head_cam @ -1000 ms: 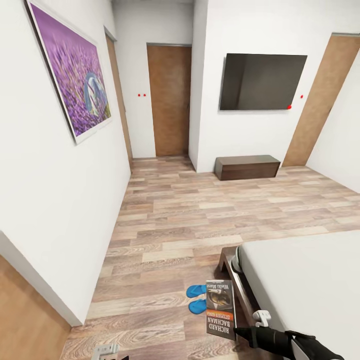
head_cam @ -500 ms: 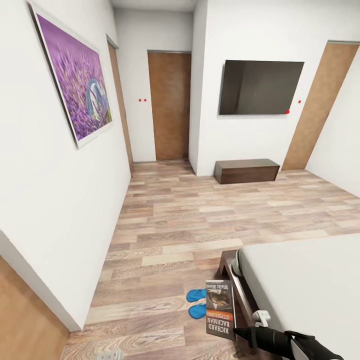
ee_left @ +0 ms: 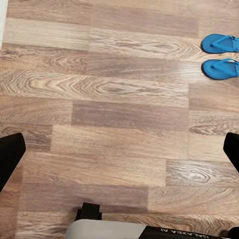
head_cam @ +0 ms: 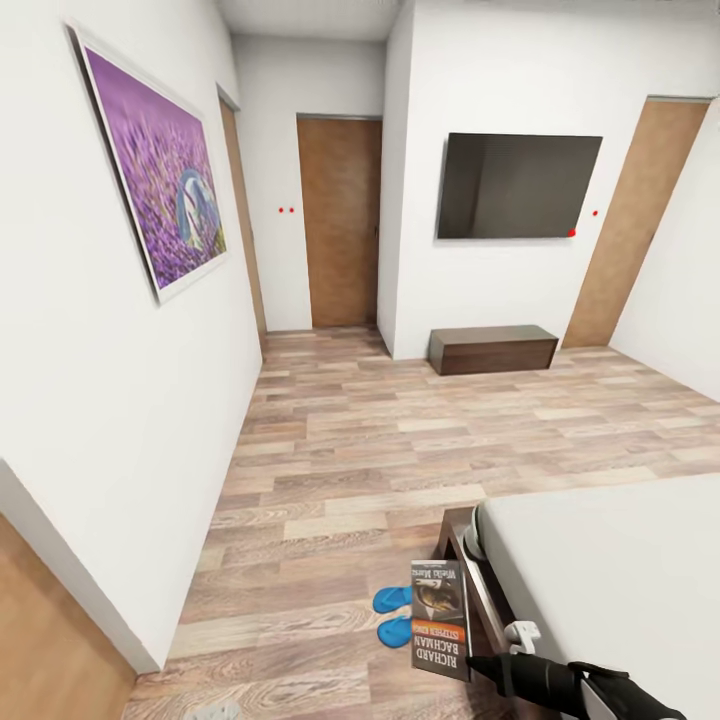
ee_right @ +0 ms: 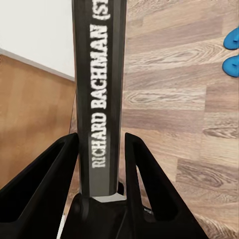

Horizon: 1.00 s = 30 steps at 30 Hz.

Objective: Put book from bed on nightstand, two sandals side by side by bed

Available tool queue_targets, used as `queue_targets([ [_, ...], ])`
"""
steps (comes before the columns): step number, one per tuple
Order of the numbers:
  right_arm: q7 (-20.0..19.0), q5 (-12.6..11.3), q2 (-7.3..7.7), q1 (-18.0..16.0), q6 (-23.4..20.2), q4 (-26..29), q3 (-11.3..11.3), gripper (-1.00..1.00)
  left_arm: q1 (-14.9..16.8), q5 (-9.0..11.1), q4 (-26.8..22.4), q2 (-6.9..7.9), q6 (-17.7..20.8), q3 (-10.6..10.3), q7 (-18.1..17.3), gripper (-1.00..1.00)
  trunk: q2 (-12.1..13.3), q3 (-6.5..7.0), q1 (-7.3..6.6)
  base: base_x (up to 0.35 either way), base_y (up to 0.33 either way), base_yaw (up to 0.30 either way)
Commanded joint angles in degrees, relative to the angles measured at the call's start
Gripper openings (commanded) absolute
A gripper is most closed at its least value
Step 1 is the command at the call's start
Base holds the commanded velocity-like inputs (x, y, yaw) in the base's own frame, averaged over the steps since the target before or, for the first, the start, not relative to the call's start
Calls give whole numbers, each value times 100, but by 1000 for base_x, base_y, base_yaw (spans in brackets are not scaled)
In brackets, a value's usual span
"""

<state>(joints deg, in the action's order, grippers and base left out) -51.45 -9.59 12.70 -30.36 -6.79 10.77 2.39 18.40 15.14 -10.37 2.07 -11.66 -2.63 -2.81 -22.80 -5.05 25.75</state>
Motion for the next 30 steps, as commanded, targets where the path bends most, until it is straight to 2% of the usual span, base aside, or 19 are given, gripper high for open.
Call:
queue_targets([
  [1,-14,-60,7,-4,-59,4,24,-100,6,59,8,3,-20,-27,-22,100,-12,-3,4,0,0,0],
  [30,-21,-63,-5,-5,-59,-4,40,-100,6,68,8,4,-26,-19,-22,100,-12,218,4,0,0,0],
])
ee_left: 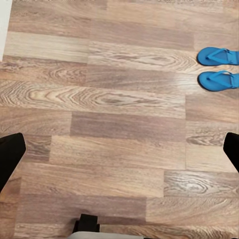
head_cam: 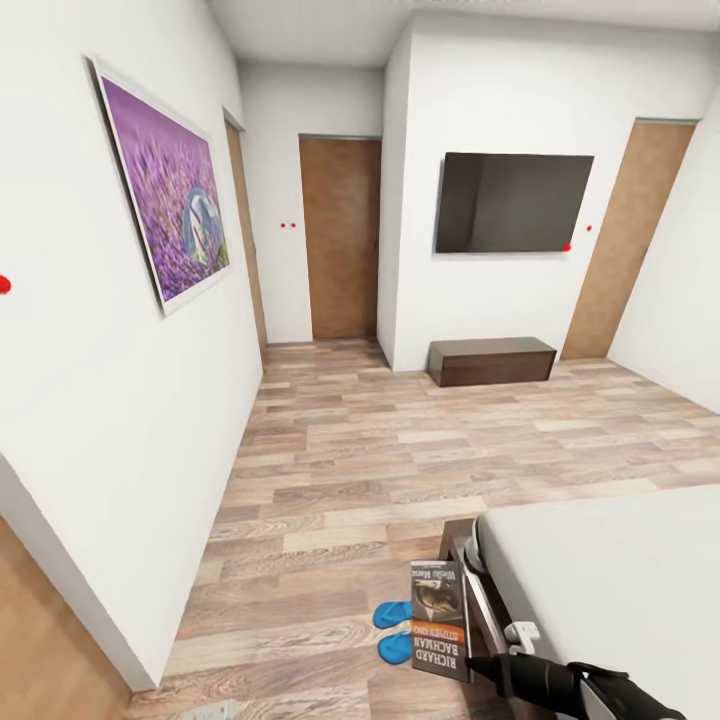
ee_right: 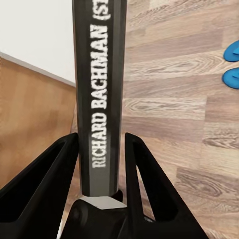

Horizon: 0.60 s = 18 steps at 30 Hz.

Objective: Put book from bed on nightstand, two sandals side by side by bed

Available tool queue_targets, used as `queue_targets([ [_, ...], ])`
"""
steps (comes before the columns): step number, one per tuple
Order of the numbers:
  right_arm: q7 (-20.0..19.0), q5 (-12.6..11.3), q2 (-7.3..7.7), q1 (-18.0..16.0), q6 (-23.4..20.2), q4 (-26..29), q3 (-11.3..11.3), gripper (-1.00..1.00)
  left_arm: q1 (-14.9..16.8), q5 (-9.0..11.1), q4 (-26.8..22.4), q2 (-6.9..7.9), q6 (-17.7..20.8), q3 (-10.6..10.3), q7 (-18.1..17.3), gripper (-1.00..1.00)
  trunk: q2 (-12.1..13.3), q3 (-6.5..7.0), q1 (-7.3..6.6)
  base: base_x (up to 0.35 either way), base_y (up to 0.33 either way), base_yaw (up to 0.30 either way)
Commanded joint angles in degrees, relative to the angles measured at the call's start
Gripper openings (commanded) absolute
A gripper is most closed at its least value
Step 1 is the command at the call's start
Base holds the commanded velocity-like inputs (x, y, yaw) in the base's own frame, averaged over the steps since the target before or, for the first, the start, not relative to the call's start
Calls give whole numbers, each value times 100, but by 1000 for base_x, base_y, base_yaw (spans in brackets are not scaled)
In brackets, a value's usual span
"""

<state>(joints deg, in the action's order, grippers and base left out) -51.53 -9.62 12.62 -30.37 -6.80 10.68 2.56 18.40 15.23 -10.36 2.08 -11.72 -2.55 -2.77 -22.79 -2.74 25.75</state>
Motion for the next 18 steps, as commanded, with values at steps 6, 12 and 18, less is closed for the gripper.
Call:
queue_targets([
  [6,-28,-72,41,-4,-65,-63,33,-100,6,59,7,-2,-15,-34,-29,100,-13,-9,4,0,0,0],
  [12,-16,-75,44,-3,-60,-101,34,-100,6,63,7,-1,-14,-35,-31,100,-13,-4,4,0,0,96],
  [18,19,-75,39,-4,-43,-139,35,-100,6,75,7,-2,-16,-35,-26,100,-13,-2,4,0,0,268],
])
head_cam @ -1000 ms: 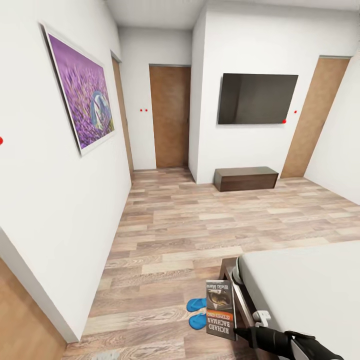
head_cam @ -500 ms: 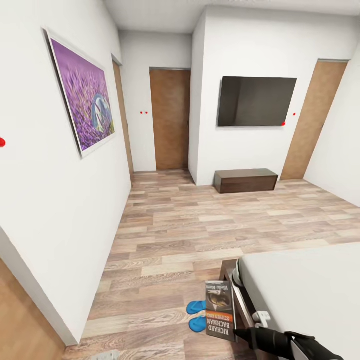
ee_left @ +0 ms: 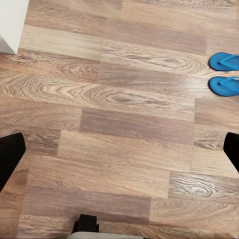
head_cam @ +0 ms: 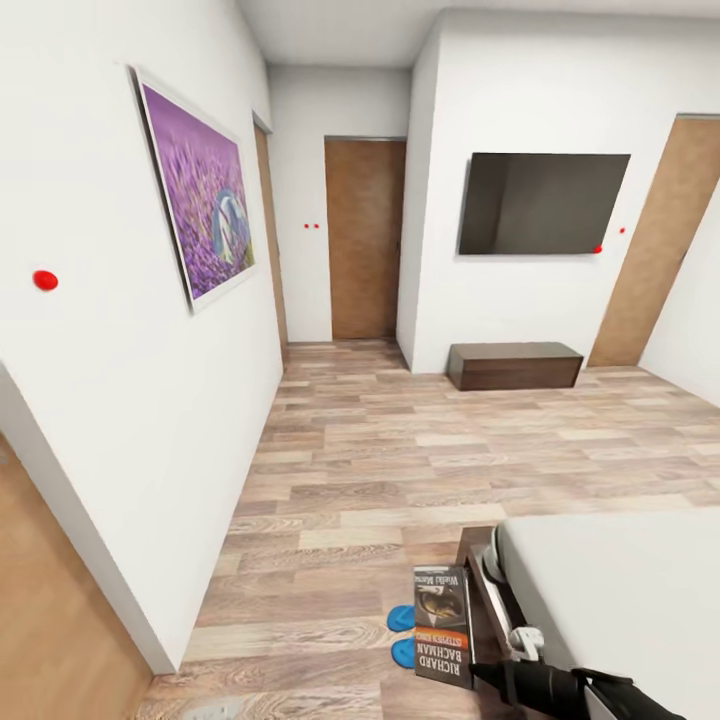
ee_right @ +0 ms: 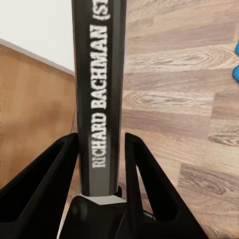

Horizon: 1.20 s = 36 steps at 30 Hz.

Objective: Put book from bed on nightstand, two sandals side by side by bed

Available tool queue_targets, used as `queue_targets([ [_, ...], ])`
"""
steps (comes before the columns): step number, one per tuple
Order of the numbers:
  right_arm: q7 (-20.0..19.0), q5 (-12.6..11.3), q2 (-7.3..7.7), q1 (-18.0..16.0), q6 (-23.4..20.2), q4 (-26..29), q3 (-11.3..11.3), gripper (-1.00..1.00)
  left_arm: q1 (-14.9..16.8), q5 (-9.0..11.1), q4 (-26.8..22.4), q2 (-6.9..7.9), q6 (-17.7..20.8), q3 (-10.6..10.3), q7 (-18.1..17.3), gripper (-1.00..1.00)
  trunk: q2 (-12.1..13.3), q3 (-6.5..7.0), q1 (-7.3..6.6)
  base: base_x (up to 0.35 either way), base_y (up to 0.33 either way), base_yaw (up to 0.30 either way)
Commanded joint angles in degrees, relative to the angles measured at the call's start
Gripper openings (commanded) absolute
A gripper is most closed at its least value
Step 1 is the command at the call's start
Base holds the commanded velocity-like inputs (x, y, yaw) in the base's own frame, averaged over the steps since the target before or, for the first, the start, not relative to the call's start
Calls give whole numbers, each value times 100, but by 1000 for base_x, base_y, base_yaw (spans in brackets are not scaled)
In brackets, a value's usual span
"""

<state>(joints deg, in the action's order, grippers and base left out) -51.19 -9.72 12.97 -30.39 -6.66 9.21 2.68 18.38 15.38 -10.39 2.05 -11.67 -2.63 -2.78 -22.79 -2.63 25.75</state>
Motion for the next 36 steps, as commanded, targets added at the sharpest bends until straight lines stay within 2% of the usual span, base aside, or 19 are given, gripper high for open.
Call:
queue_targets([
  [1,-10,-68,10,-2,-49,-68,22,-100,8,60,11,2,-20,-27,-23,100,-13,-13,3,0,0,289],
  [10,-8,-74,21,-2,-17,-315,14,-100,8,53,11,5,-19,-25,-23,100,-13,-13,3,0,0,278],
  [16,-6,-74,21,1,6,-323,14,-100,8,53,11,6,-19,-18,-27,100,-13,-13,3,49,0,56],
  [29,-5,-74,21,-2,15,-331,14,-100,8,53,11,7,-11,-18,-29,100,-13,-13,3,311,1,1],
  [36,-5,-74,21,2,16,-332,14,-100,8,53,11,12,-10,-10,-29,100,-13,-13,3,324,108,0],
])
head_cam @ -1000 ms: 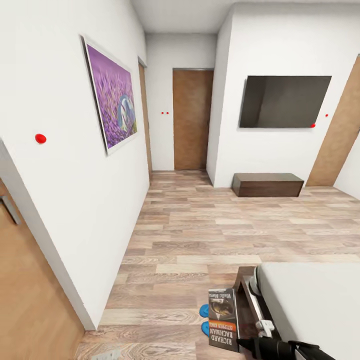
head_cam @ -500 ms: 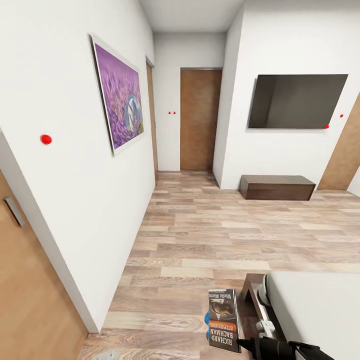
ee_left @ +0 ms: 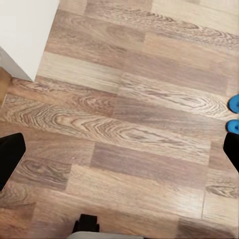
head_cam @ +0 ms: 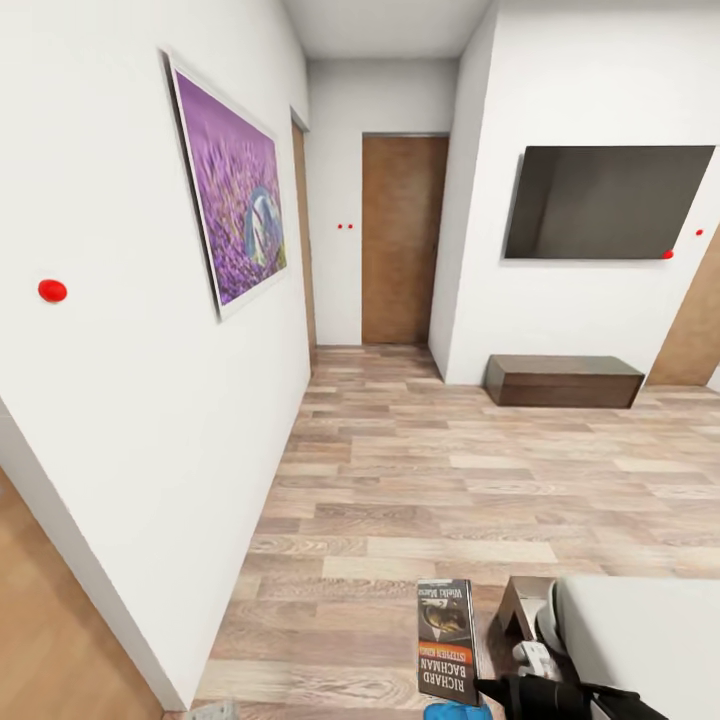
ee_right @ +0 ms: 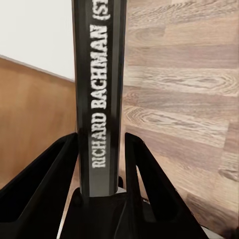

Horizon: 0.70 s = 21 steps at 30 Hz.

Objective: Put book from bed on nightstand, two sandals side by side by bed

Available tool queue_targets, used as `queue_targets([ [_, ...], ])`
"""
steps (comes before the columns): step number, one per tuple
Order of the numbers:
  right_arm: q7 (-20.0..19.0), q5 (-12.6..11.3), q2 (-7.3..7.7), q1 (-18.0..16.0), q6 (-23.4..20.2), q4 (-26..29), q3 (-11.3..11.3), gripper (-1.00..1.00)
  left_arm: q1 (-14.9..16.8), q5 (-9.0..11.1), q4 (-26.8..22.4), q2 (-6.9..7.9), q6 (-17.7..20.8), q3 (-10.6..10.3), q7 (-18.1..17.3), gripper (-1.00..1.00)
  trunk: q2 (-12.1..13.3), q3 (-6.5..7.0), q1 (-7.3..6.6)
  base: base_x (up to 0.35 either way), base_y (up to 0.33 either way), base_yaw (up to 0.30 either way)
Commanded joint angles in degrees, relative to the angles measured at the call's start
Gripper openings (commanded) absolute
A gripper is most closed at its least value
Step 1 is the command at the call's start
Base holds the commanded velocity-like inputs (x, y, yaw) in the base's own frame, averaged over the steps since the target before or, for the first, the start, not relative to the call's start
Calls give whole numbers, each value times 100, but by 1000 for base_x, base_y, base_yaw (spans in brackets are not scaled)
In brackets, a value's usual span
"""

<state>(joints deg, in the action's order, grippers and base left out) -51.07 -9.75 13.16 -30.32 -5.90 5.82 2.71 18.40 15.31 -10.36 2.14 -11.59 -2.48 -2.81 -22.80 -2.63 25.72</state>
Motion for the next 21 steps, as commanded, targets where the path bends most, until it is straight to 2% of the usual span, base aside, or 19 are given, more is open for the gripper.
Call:
queue_targets([
  [1,-17,-71,3,-5,-60,7,10,-100,6,59,8,3,-19,-25,-27,100,-12,-13,7,309,169,0],
  [6,-17,-71,3,-5,-60,7,10,-100,6,59,8,5,-25,-25,-27,100,-12,-13,7,284,198,6],
  [9,-17,-71,3,-7,-60,7,10,-100,6,59,8,1,-27,-25,-27,100,-12,-13,7,213,177,152],
  [17,-17,-71,3,-8,-60,7,10,-100,6,59,8,-2,-28,-28,-27,100,-12,-13,7,33,28,269],
  [21,-17,-71,3,-8,-60,7,10,-100,6,59,8,-2,-28,-32,-27,100,-12,-13,7,2,1,99],
])
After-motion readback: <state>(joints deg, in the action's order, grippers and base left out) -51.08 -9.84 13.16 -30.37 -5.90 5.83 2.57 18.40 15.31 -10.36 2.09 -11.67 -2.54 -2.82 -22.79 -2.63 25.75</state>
